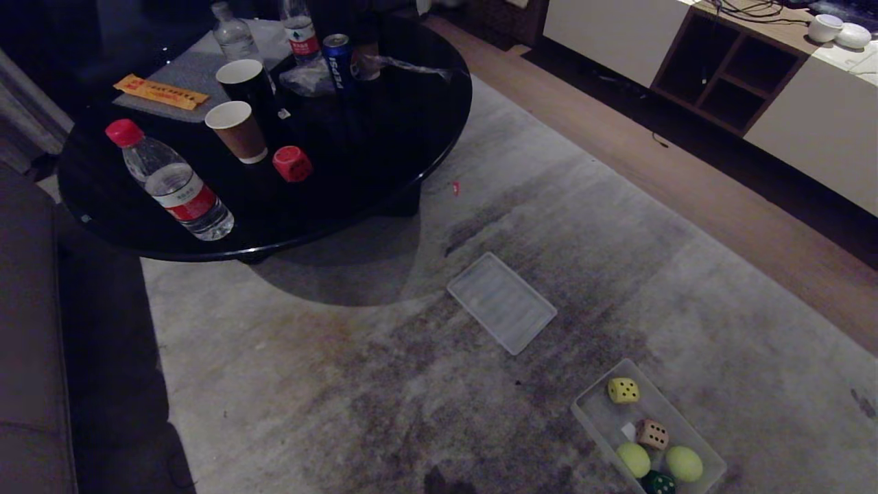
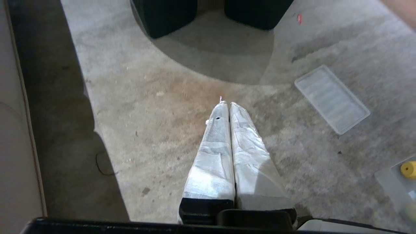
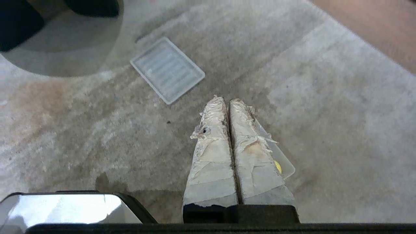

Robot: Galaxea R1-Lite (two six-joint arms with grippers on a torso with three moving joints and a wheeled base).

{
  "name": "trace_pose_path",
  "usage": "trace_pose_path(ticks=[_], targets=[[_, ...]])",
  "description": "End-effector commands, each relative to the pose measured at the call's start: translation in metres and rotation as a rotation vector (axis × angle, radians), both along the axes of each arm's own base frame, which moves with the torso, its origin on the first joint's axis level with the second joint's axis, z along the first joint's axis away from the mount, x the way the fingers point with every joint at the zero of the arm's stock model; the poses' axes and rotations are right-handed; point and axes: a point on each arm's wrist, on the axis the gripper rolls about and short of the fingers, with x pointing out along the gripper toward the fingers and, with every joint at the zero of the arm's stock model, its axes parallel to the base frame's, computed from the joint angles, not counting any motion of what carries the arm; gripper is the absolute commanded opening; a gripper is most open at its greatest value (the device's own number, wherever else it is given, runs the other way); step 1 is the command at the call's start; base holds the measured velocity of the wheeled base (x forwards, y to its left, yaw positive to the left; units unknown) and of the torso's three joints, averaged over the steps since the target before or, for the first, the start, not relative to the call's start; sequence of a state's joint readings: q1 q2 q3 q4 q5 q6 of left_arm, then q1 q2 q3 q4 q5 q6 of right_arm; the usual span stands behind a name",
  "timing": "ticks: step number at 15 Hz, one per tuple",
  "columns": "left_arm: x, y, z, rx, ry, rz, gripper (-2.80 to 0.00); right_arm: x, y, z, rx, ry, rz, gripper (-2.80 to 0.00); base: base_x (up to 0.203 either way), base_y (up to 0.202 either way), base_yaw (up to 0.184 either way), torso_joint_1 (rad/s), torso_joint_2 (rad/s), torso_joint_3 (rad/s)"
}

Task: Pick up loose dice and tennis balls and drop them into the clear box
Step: Pick up toys out of the box

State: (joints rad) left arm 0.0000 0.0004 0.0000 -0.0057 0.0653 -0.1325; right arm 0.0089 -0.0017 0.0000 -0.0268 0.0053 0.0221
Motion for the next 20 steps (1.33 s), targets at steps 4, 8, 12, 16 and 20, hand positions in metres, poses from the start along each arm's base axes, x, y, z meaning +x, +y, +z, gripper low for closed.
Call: trace_pose_path(ticks=[4, 8, 12, 16, 20], targets=[[0.0001, 0.0000, 0.0001, -0.001, 0.001, 0.001, -2.80, 0.0008, 0.0000, -0.0024, 0.002, 0.010, 0.001, -2.80, 0.000, 0.000, 0.000, 0.001, 0.00, 0.201], [0.0001, 0.0000, 0.0002, -0.003, -0.001, 0.001, -2.80, 0.0008, 0.0000, -0.0024, 0.001, 0.010, 0.001, -2.80, 0.000, 0.000, 0.000, 0.003, 0.00, 0.204], [0.0001, 0.0000, 0.0002, -0.003, -0.001, 0.001, -2.80, 0.0008, 0.0000, -0.0024, 0.002, 0.010, 0.001, -2.80, 0.000, 0.000, 0.000, -0.001, 0.00, 0.200], [0.0001, 0.0000, 0.0002, -0.003, -0.001, 0.001, -2.80, 0.0008, 0.0000, -0.0024, 0.001, 0.010, 0.001, -2.80, 0.000, 0.000, 0.000, 0.004, 0.00, 0.202], [0.0001, 0.0000, 0.0002, -0.003, -0.001, 0.001, -2.80, 0.0008, 0.0000, -0.0024, 0.002, 0.010, 0.001, -2.80, 0.000, 0.000, 0.000, 0.001, 0.01, 0.205]])
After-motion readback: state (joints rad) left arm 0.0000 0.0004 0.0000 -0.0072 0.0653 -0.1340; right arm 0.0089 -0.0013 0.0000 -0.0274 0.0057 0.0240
